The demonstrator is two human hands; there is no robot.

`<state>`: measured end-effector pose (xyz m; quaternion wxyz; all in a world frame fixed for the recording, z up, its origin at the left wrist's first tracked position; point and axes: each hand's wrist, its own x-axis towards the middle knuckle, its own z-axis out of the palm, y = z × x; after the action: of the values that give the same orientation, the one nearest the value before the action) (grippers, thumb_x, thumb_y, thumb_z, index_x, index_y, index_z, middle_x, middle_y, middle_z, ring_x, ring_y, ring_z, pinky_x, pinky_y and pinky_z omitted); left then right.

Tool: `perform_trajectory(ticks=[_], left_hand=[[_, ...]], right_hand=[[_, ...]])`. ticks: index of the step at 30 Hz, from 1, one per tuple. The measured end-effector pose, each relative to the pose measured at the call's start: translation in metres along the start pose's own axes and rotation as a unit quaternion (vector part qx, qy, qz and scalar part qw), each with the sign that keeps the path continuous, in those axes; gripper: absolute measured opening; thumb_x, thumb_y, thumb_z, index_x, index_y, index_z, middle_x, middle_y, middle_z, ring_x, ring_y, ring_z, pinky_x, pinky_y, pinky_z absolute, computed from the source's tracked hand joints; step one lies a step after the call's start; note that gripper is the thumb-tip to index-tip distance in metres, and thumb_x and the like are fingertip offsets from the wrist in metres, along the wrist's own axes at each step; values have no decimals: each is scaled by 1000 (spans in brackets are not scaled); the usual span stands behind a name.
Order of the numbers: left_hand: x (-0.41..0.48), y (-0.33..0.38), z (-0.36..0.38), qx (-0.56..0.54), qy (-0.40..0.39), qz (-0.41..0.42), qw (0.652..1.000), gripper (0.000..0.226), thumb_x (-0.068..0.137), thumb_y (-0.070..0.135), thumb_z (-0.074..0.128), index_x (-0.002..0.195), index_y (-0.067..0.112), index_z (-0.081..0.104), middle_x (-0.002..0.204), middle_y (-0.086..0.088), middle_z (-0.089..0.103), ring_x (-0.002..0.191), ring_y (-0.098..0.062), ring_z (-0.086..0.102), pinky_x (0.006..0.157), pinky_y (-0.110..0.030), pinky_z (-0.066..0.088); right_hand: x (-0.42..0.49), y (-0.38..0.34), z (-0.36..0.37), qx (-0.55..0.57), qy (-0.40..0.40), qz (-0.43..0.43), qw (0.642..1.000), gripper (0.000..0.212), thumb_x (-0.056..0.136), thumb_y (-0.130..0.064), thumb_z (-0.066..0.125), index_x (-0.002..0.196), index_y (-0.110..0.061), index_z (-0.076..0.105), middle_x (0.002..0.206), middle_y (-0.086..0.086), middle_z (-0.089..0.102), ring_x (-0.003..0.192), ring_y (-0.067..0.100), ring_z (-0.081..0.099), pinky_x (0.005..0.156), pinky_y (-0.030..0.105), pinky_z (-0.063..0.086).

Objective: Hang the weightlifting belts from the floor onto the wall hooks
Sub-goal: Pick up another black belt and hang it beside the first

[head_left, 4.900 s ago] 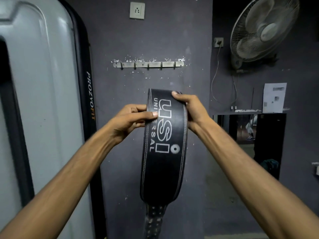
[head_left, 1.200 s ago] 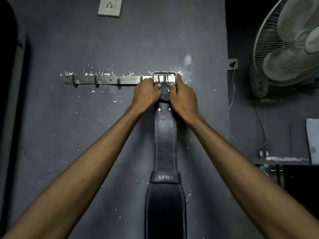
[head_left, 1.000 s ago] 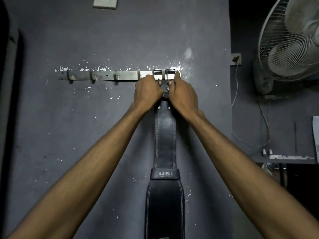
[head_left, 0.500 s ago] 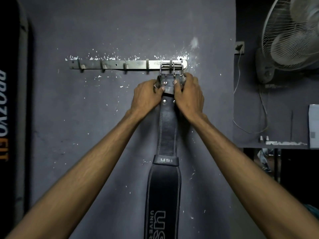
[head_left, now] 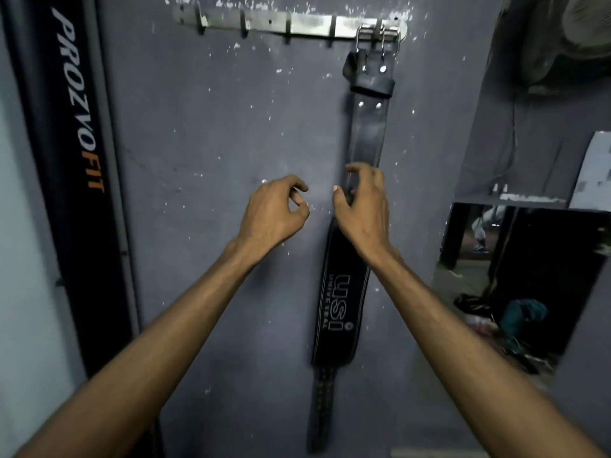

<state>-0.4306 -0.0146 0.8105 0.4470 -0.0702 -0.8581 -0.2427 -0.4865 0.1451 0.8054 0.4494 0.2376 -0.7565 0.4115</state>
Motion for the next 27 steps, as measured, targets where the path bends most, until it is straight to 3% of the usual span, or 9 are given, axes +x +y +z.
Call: perform_trajectory(ticks=[3, 8, 13, 17, 20, 22, 24, 26, 27], left_hand=[[-59, -22, 8, -17, -45, -35, 998, 31, 82, 26, 65, 113, 25, 67, 88, 13, 72, 66, -9, 65, 78, -34, 57], [-165, -57, 31, -32, -118, -120, 985, 29, 84, 23, 69, 113, 22, 68, 91, 8, 72, 63, -14, 65, 75, -33, 57], [-305, -88, 71, -6, -192, -244, 950, 28, 82, 15, 70, 109, 19, 70, 91, 8, 70, 69, -16, 63, 75, -28, 52], [-425, -106, 111, 20, -252, -356, 900, 30, 78, 16, 69, 107, 22, 70, 88, 4, 73, 73, -15, 64, 76, -28, 52], [-532, -132, 144, -4, -307, -446, 841, 30, 71, 24, 64, 99, 34, 66, 82, 8, 71, 78, -18, 69, 83, -34, 57], [-601, -146, 164, -11, -326, -484, 812, 26, 73, 25, 64, 94, 41, 63, 84, 7, 71, 84, -24, 72, 83, -41, 58], [-652, -146, 176, -2, -347, -519, 781, 25, 82, 14, 70, 102, 29, 67, 90, 2, 72, 82, -23, 70, 76, -30, 57], [-709, -156, 191, -2, -386, -534, 753, 22, 86, 5, 70, 107, 8, 71, 93, 4, 69, 80, -10, 65, 66, -4, 43], [-740, -166, 199, 3, -405, -534, 742, 21, 87, 4, 70, 107, 4, 73, 93, 7, 69, 78, -3, 65, 64, 0, 40]], right_hand=[[-62, 7, 13, 14, -54, 35, 998, 40, 91, -28, 65, 129, -18, 55, 130, 4, 51, 98, 21, 64, 83, 40, 56], [-174, 39, 28, 18, -146, 117, 982, 40, 93, -23, 68, 131, -16, 57, 134, 5, 51, 88, 14, 63, 76, 25, 53], [-317, 95, 41, 28, -244, 191, 950, 31, 93, -21, 68, 122, -15, 59, 124, 6, 55, 81, 16, 60, 75, 35, 55], [-446, 139, 48, 31, -325, 259, 909, 29, 92, -20, 68, 119, -12, 62, 118, 10, 60, 80, 21, 62, 77, 35, 52], [-546, 166, 46, 41, -391, 308, 866, 31, 90, -19, 69, 119, -11, 62, 120, 10, 60, 81, 25, 66, 76, 35, 52], [-610, 181, 42, 45, -422, 332, 842, 27, 89, -17, 69, 115, -9, 63, 116, 11, 62, 86, 25, 66, 75, 22, 49], [-671, 193, 39, 39, -445, 377, 811, 22, 90, -15, 69, 112, -10, 65, 113, 10, 66, 82, 15, 61, 68, 4, 39], [-737, 203, 41, 31, -467, 414, 781, 21, 92, -18, 69, 112, -14, 66, 111, 5, 68, 71, 3, 55, 66, 5, 42], [-768, 207, 44, 30, -477, 427, 768, 21, 92, -20, 69, 113, -16, 66, 110, 2, 69, 69, -2, 54, 66, 10, 45]])
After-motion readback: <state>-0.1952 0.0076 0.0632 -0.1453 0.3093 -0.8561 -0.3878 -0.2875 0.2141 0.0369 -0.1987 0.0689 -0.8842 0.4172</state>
